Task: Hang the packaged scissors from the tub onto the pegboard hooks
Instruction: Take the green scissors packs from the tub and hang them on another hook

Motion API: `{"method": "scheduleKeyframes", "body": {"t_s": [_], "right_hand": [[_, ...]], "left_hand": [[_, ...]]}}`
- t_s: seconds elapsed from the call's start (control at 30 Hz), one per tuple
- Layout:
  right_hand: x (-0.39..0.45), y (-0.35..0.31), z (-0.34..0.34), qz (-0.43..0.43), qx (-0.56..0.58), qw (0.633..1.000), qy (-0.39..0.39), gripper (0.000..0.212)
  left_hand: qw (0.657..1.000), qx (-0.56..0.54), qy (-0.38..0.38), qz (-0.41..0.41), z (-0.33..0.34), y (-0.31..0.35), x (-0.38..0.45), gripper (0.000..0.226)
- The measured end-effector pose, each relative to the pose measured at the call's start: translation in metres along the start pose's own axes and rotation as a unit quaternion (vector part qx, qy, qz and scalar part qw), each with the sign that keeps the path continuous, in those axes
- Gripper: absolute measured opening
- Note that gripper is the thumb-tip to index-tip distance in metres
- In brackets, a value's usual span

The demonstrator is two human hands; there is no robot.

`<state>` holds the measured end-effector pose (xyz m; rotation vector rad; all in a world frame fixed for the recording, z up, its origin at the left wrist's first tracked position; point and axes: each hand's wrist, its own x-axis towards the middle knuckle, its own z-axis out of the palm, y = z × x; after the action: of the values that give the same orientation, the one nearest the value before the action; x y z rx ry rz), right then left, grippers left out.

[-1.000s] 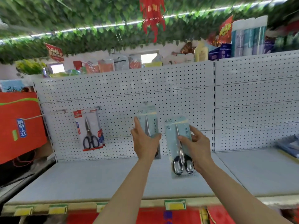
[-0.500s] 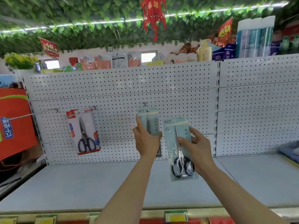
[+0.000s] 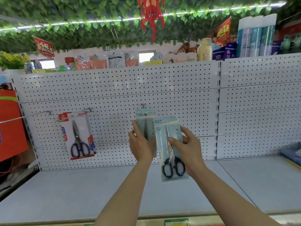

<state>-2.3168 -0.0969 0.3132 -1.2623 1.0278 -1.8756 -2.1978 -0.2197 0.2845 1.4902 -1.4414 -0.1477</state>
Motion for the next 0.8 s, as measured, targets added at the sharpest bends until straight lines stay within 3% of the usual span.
{"method": "scheduleKeyframes", "body": {"t_s": [0.1,0.2,0.3,0.5,0.8], "right_hand": [[0.006,0.006,0.01,0.005,0.002,1.0,-0.003,0.041],[0.015,0.01,0.023,0.012,0.013,1.0,-0.002,0.039],[0.025,0.012,0.037,0.017,0.034,0.999,-0.002,0.037],[0.042,0.02,0.06,0.018,0.05,0.999,-0.009,0.033],[0.057,0.04,0.068,0.029,0.04,0.999,-0.003,0.033]], "left_hand": [[0.999,-0.022,0.019,0.021,-0.01,-0.009,0.002,0.096],[0.991,-0.097,0.083,0.038,-0.031,-0.008,0.01,0.063],[0.975,-0.155,0.122,0.106,-0.054,0.007,0.018,0.044],[0.955,-0.074,0.055,0.281,-0.069,0.022,0.03,0.041],[0.966,-0.031,0.021,0.257,-0.055,0.009,0.045,0.043]]}}
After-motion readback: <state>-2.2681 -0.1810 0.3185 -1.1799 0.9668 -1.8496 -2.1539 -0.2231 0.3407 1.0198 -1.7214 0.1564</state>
